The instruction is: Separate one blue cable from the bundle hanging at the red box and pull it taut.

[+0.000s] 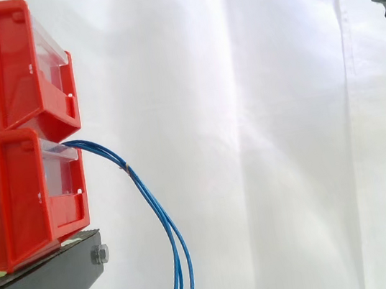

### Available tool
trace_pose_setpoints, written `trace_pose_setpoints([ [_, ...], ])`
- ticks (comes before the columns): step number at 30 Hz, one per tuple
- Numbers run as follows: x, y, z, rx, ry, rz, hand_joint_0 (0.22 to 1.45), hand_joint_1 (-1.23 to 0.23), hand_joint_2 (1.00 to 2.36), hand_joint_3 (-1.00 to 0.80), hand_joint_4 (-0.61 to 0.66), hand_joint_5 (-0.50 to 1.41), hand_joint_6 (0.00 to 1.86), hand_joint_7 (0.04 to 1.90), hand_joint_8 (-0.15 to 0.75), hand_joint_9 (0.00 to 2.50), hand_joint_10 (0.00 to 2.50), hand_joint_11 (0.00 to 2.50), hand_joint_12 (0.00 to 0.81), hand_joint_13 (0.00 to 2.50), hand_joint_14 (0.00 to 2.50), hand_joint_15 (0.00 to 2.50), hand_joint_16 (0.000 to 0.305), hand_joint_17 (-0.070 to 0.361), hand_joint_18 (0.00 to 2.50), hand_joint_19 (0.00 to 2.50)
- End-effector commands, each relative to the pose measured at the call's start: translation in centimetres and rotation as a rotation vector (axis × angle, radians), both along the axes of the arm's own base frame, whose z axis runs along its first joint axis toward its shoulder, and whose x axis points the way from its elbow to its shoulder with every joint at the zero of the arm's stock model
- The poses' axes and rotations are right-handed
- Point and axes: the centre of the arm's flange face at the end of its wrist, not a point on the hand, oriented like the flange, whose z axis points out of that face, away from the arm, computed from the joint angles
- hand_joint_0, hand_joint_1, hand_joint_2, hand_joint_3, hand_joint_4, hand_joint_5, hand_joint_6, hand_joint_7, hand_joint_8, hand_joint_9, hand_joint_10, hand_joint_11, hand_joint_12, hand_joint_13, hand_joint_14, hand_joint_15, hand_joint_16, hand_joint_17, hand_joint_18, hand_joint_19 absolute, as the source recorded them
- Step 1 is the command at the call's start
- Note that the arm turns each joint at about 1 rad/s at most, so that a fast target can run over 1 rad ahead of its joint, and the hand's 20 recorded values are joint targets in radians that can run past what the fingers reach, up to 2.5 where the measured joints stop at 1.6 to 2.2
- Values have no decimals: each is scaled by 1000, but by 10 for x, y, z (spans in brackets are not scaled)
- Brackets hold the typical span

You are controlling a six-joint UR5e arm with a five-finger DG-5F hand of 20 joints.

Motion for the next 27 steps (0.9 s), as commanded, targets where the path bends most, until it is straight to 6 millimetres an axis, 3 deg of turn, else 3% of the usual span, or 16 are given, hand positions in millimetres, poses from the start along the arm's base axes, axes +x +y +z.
trace_pose_setpoints([
  [1,3,-1,-4,-42,6,-13,571,-503,1000,-500,274,-182,503,928,276,727,13,405,253,527,7,177,33,74,457,297],
  [3,10,0,-13,-79,11,-21,571,-503,1000,-500,276,-182,503,929,276,728,13,401,252,527,8,180,33,74,455,297],
  [4,24,1,-30,-105,7,-30,571,-504,1000,-500,277,-182,503,929,277,727,14,397,252,527,7,177,33,74,455,293],
  [11,49,4,-55,-106,-45,-44,571,-515,1000,-500,279,-181,503,929,275,724,13,404,252,526,7,177,33,75,460,290],
  [15,64,5,-82,-129,-33,-66,564,-549,1000,-500,276,-182,503,929,277,720,13,405,252,524,6,176,33,75,454,278],
  [16,73,3,-100,-142,-30,-97,560,-567,1000,-500,274,-183,503,927,275,719,13,409,254,523,7,175,33,75,440,265],
  [22,93,1,-129,-159,-71,-161,548,-656,1000,-500,265,-184,503,935,263,687,13,404,262,450,7,137,33,74,335,172],
  [27,104,-3,-136,-230,-108,-215,546,-682,1000,-500,267,-185,503,933,264,689,13,405,260,446,5,129,33,73,333,175],
])
